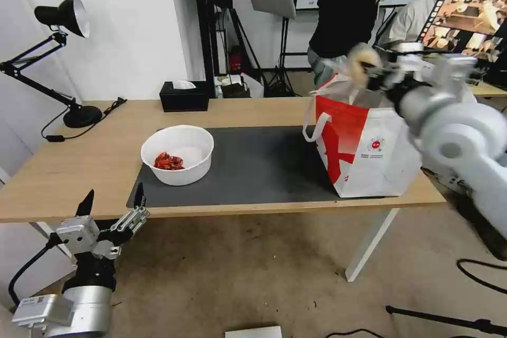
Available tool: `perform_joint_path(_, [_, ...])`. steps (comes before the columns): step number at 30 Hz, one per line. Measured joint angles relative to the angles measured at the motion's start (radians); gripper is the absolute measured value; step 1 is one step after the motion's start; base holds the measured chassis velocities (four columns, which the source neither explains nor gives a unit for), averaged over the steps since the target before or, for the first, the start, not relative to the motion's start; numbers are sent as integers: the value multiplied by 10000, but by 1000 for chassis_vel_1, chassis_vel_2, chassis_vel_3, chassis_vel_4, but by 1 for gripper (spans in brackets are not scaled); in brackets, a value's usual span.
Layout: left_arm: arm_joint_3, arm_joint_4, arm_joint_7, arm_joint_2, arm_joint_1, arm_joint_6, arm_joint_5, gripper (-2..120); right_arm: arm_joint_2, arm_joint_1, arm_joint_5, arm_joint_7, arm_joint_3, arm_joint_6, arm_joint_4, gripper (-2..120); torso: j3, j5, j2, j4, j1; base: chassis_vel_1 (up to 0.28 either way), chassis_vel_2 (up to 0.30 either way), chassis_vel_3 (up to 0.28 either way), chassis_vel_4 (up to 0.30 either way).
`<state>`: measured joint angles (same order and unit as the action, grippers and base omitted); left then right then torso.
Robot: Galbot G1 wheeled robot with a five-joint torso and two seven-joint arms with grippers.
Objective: Pick up the trash from the table and place it into the takeout bag.
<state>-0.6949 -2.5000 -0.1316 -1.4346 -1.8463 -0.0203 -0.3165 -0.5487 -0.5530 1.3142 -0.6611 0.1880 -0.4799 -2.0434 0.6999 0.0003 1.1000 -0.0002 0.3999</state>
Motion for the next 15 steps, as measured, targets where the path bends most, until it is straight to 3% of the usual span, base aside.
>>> perform_joint_path(3, [18,0,10,35,4,-3,-1,100,28,-415,51,-34,323,-46,16,6,0,1,-1,0,0,0,0,0,0])
perform_joint_path(5, [31,0,16,78,10,-6,-3,100,-12,-612,116,-179,485,-52,43,18,0,-2,0,2,0,0,0,0,0])
perform_joint_path(15, [48,0,28,115,7,-29,-13,100,-83,-724,211,-358,673,-52,-67,51,0,-3,0,3,1,0,0,0,0])
